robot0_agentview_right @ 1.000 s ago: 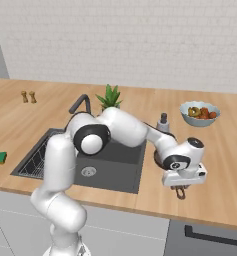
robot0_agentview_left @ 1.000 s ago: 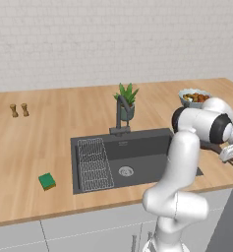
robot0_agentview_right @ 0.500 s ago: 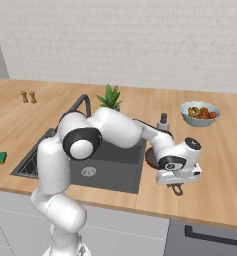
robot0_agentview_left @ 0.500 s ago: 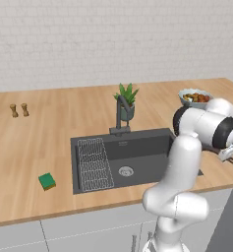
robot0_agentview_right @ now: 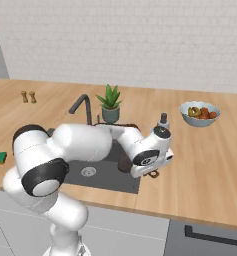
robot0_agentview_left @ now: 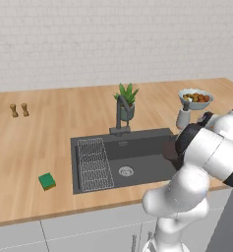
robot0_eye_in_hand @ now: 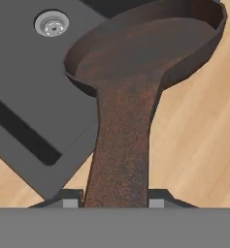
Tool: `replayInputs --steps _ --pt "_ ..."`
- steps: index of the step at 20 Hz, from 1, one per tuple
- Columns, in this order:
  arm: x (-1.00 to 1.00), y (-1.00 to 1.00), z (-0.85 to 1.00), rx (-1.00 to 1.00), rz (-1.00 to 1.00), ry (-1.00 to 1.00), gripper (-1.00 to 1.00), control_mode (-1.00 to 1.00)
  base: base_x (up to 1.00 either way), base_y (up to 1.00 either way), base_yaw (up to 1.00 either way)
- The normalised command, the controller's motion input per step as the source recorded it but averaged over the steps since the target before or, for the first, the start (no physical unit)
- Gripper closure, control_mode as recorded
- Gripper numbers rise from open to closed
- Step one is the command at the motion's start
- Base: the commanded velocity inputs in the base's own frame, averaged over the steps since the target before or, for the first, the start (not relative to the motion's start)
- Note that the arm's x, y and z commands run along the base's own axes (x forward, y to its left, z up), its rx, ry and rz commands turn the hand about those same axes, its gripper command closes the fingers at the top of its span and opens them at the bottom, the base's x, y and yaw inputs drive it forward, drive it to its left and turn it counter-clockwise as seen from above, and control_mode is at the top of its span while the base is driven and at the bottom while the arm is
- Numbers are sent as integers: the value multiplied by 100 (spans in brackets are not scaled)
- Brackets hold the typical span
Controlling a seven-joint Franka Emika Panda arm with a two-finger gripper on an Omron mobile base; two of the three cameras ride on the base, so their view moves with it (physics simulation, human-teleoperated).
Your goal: Pick the pan and sponge and place them into the sink. Then turn on the water.
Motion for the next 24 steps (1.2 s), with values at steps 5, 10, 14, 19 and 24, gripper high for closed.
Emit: replayInputs --steps 5,10,14,19,24 --pt "24 95 30 -1 42 0 100 -100 0 0 0" --pt "35 78 5 2 36 0 100 -100 0 0 0" --pt "41 57 0 5 33 0 100 -100 0 0 0" --pt "44 24 -3 -3 21 0 100 -100 0 0 0" --pt "22 60 -28 -16 3 0 100 -100 0 0 0"
